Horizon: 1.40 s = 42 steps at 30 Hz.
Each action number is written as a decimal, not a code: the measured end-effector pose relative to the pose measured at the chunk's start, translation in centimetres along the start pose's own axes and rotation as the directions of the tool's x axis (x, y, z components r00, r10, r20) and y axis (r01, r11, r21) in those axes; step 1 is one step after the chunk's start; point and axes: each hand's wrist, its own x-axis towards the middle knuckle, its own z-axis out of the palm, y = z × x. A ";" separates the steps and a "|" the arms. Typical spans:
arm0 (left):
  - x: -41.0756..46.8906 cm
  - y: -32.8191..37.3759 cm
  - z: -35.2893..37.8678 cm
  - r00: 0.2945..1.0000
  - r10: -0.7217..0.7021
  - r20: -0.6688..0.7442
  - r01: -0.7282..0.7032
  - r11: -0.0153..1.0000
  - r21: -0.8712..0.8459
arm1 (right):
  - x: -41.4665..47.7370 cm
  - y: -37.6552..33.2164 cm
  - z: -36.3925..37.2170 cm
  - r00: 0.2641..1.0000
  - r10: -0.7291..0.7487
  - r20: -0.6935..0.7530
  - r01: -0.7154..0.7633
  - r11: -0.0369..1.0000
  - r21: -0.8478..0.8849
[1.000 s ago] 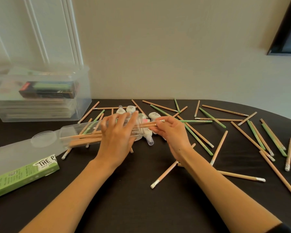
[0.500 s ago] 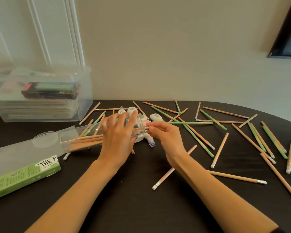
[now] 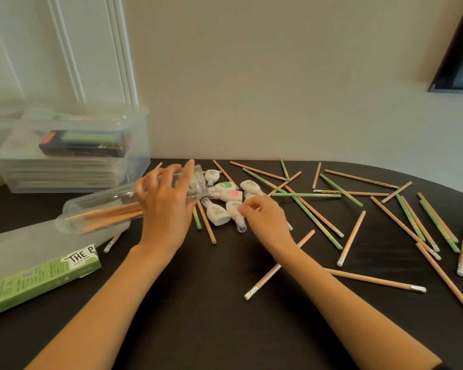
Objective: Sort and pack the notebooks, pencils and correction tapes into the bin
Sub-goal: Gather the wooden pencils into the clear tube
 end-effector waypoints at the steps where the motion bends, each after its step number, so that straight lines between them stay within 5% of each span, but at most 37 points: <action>1: 0.1 -0.3 0.0 1.000 -0.028 -0.008 0.028 1.000 0.003 | -0.6 0.1 0.4 0.996 -0.084 -0.012 0.083 0.994 -0.067; 6: 0.6 -1.6 0.2 0.989 -0.149 -0.023 0.149 0.989 -0.020 | -0.8 -1.1 3.0 0.980 -0.125 0.157 0.184 0.870 -0.457; 9: 0.7 -2.4 0.0 0.979 -0.197 -0.049 0.194 0.979 -0.053 | -0.4 -2.1 4.2 0.979 -0.103 0.178 0.181 0.844 -0.505; 15: 1.0 -2.7 -0.2 0.982 -0.170 -0.084 0.163 0.983 -0.088 | 0.9 -2.4 3.7 0.977 0.048 0.207 0.047 0.901 -0.432; 21: 0.8 -2.6 -0.1 0.988 -0.137 -0.075 0.131 0.988 -0.084 | 1.1 -2.1 0.9 0.904 0.208 0.372 -0.200 0.978 -0.061; 28: -0.2 -0.2 -0.1 1.000 0.022 0.018 -0.020 0.996 -0.085 | -0.3 0.0 -5.3 0.925 0.194 0.328 -0.312 0.878 0.362; 42: -2.2 6.4 -0.3 0.980 0.201 -0.006 -0.199 0.966 -0.165 | -6.0 6.0 -14.1 0.924 0.289 0.252 -0.289 0.957 -0.035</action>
